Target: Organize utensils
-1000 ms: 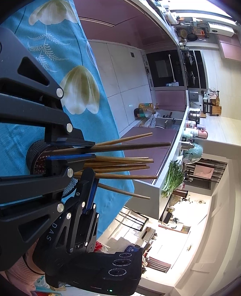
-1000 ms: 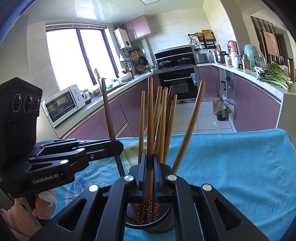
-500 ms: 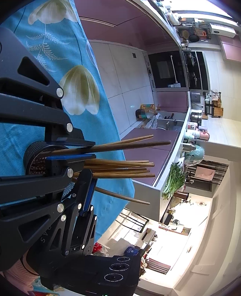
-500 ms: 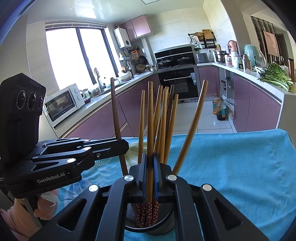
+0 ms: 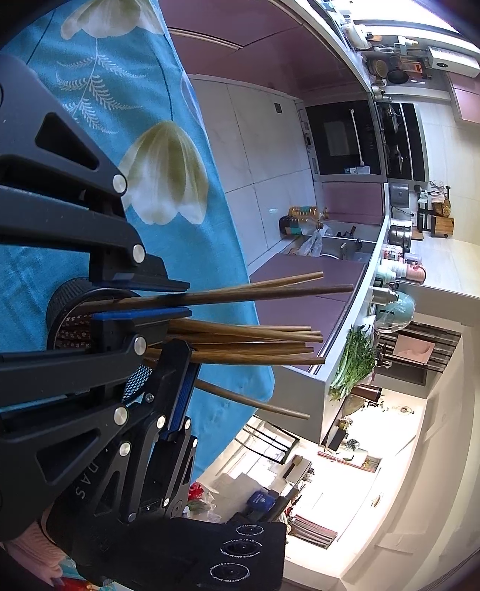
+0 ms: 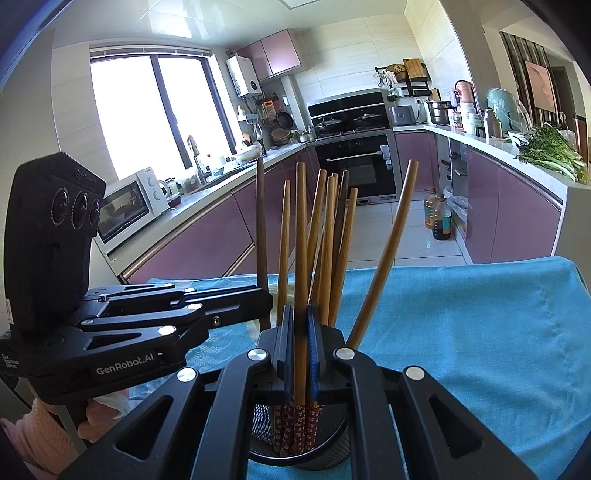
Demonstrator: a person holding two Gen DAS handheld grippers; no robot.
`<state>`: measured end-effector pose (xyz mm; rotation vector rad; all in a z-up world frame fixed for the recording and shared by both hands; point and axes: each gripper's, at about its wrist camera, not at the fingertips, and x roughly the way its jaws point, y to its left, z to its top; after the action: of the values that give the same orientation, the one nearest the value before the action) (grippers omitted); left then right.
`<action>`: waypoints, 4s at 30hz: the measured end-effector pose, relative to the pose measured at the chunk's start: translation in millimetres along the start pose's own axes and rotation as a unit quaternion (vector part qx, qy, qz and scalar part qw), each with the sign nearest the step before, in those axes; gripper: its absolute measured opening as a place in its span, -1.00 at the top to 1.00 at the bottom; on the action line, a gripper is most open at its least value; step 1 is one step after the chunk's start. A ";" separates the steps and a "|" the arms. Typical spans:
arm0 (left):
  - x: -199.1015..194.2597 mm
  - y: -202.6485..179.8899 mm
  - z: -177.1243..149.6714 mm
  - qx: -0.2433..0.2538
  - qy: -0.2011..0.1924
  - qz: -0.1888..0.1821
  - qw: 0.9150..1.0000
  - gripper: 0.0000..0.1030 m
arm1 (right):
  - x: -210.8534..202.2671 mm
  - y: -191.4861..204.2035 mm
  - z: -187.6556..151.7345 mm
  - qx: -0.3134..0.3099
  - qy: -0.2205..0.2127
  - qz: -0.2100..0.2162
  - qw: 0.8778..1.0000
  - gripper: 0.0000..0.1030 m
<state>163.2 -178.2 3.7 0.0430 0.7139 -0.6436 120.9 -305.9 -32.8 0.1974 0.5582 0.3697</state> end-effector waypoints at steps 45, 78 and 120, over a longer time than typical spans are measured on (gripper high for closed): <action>-123.0 47.5 -76.4 -0.041 -0.165 0.159 0.972 -0.89 | -48.3 57.0 -29.2 -0.094 -0.085 -0.078 0.989 -0.79; -199.6 33.0 -146.5 -0.058 -0.259 0.293 0.919 -0.89 | -66.5 107.5 -64.4 -0.114 -0.161 -0.105 0.975 -0.87; -202.4 25.3 -146.0 -0.050 -0.270 0.300 0.914 -0.89 | -71.2 110.3 -60.3 -0.110 -0.176 -0.105 0.973 -0.87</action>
<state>-25.5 -13.1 13.6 -0.0121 0.1680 -0.0113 0.2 -227.9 -17.9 -0.0112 0.1815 0.1816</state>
